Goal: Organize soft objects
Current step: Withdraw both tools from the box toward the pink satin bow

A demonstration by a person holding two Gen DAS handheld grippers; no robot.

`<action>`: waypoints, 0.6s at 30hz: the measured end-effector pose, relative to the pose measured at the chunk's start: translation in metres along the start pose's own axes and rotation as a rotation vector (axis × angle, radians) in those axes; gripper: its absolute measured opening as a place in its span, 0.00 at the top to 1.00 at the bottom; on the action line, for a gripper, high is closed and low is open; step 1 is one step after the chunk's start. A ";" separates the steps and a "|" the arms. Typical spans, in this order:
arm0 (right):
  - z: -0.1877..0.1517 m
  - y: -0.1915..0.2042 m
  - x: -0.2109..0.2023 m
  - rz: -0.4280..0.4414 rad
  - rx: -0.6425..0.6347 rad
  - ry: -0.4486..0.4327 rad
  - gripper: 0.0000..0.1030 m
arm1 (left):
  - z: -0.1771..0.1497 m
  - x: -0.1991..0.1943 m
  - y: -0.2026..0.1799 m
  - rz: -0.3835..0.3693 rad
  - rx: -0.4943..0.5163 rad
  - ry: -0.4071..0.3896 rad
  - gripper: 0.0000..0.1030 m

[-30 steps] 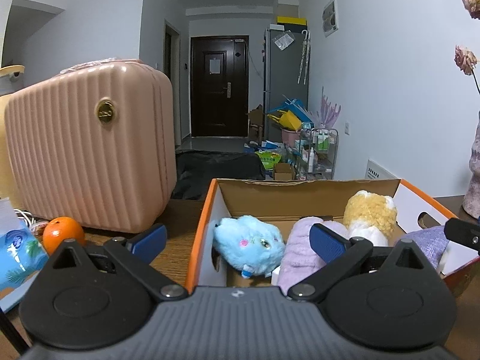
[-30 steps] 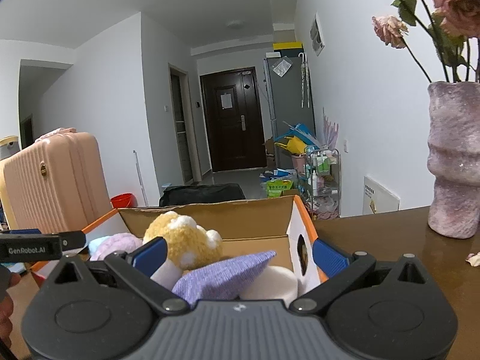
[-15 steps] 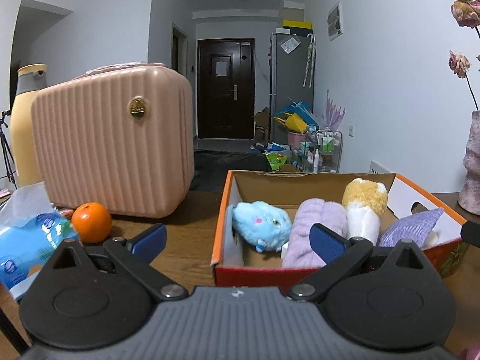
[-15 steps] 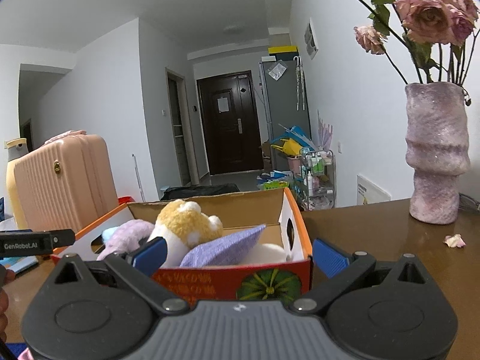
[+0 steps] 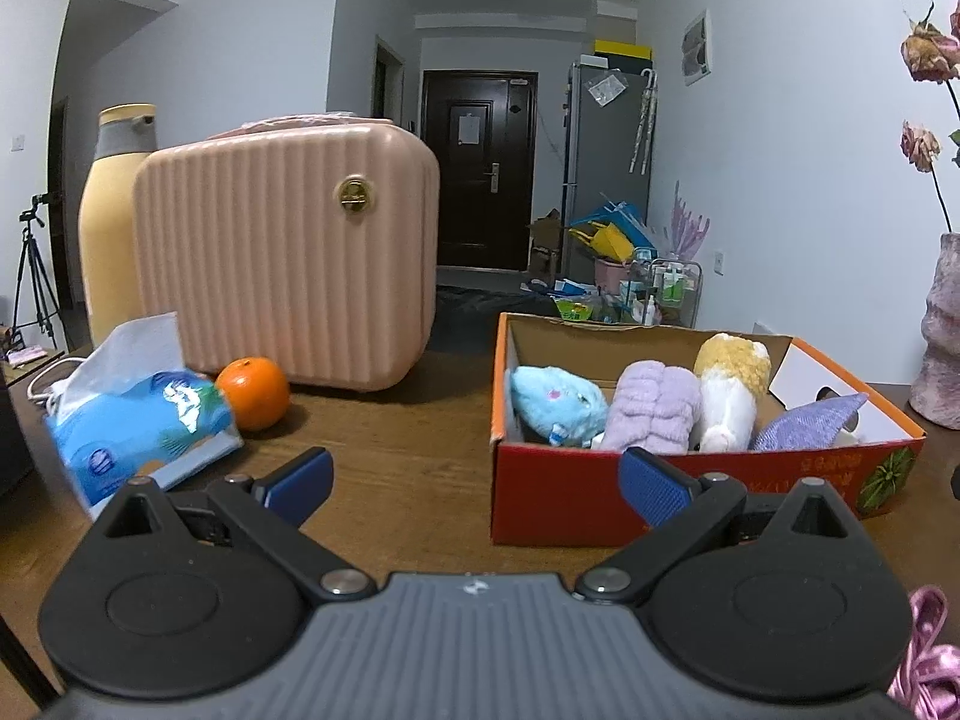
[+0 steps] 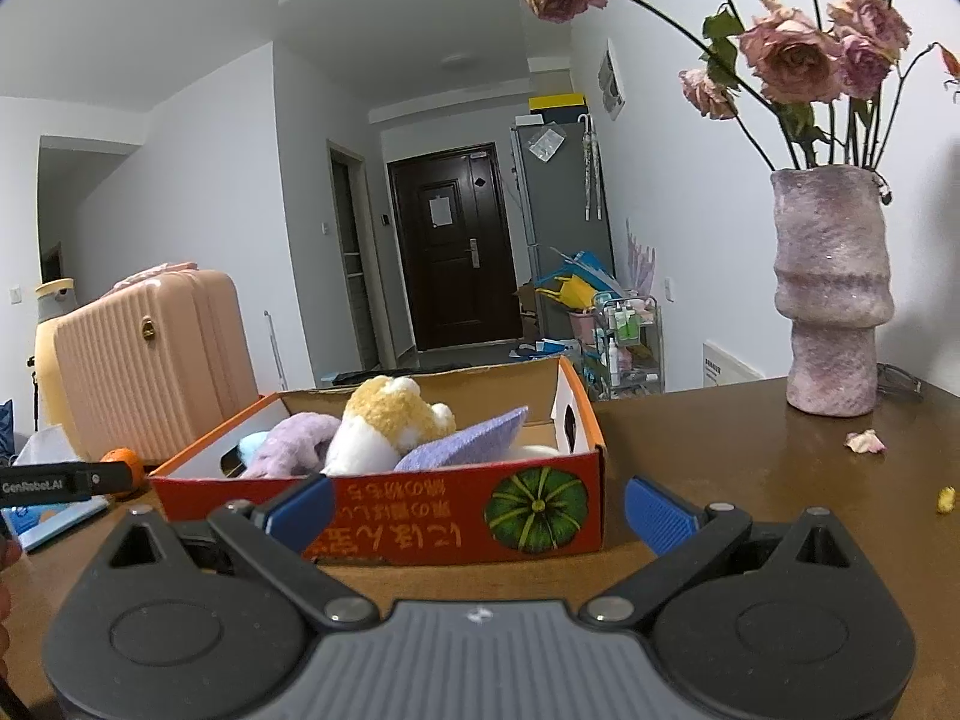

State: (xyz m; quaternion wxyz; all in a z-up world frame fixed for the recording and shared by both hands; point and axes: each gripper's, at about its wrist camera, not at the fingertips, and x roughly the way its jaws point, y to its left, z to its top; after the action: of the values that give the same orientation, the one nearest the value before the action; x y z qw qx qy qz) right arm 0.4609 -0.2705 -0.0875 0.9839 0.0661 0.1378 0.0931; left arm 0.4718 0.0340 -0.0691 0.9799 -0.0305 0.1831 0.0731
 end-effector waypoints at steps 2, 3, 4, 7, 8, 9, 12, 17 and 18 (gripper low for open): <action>-0.002 0.001 -0.009 -0.001 0.001 0.001 0.00 | -0.002 -0.008 0.003 0.005 -0.005 0.000 0.00; -0.004 0.002 -0.012 -0.002 0.001 0.001 0.00 | -0.004 -0.012 0.005 0.007 -0.007 0.001 0.00; -0.005 0.002 -0.016 -0.002 0.001 0.002 0.00 | -0.005 -0.016 0.006 0.008 -0.010 0.002 0.00; -0.009 0.005 -0.029 -0.004 -0.001 0.002 0.00 | -0.009 -0.026 0.011 0.013 -0.018 0.005 0.00; -0.009 0.006 -0.033 -0.004 -0.002 0.002 0.00 | -0.010 -0.029 0.012 0.014 -0.021 0.005 0.00; -0.010 0.006 -0.036 -0.006 -0.002 0.002 0.00 | -0.011 -0.033 0.014 0.016 -0.024 0.006 0.00; -0.015 0.008 -0.048 -0.010 -0.005 0.003 0.00 | -0.014 -0.044 0.018 0.019 -0.032 0.009 0.00; -0.021 0.012 -0.067 -0.013 -0.010 0.004 0.00 | -0.019 -0.062 0.021 0.016 -0.037 0.008 0.00; -0.022 0.013 -0.070 -0.013 -0.010 0.005 0.00 | -0.020 -0.066 0.021 0.013 -0.035 0.008 0.00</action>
State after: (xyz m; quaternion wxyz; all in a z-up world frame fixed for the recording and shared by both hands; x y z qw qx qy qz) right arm 0.3862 -0.2700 -0.0884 0.9844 0.0601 0.1404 0.0877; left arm 0.4008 0.0447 -0.0649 0.9780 -0.0468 0.1857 0.0825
